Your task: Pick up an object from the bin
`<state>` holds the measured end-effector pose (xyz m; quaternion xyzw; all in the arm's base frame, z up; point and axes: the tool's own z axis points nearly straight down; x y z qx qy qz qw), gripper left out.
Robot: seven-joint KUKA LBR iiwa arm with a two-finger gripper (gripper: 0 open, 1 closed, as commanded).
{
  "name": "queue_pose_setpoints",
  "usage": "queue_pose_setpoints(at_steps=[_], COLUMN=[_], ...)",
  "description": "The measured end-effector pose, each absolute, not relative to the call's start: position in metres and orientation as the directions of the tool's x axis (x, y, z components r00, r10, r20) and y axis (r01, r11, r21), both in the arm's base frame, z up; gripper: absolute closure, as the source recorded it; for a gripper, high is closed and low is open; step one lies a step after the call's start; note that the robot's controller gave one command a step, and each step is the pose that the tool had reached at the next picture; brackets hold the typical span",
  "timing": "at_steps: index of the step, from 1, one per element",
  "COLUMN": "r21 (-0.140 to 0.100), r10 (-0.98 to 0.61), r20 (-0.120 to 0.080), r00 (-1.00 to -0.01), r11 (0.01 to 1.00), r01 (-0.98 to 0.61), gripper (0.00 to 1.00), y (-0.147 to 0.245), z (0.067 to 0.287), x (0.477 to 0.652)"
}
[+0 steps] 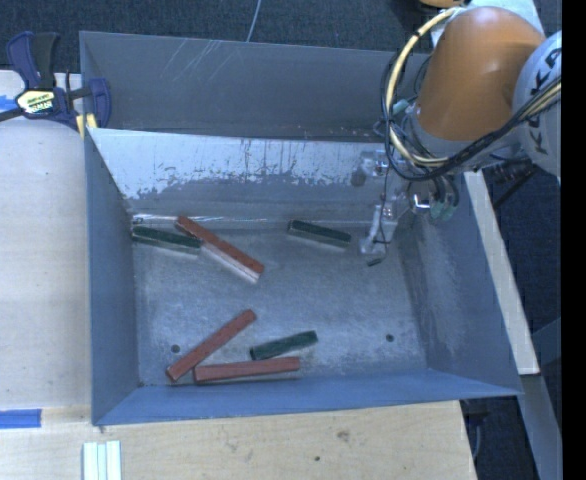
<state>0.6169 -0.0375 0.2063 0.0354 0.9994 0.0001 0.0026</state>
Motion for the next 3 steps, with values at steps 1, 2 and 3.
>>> queue_pose_setpoints(at_steps=[1,2,3], r21=[0.001,0.001,-0.001], r10=[0.307,0.307,0.378], r20=[-0.003,-0.003,0.005], r00=[-0.952,-0.952,-0.926], r11=[0.952,0.952,0.926], r01=[0.307,0.307,0.378], gripper=[1.0,1.0,1.0], y=[0.007,0.007,0.0], z=[0.071,0.071,0.088], x=[0.616,0.616,0.601])
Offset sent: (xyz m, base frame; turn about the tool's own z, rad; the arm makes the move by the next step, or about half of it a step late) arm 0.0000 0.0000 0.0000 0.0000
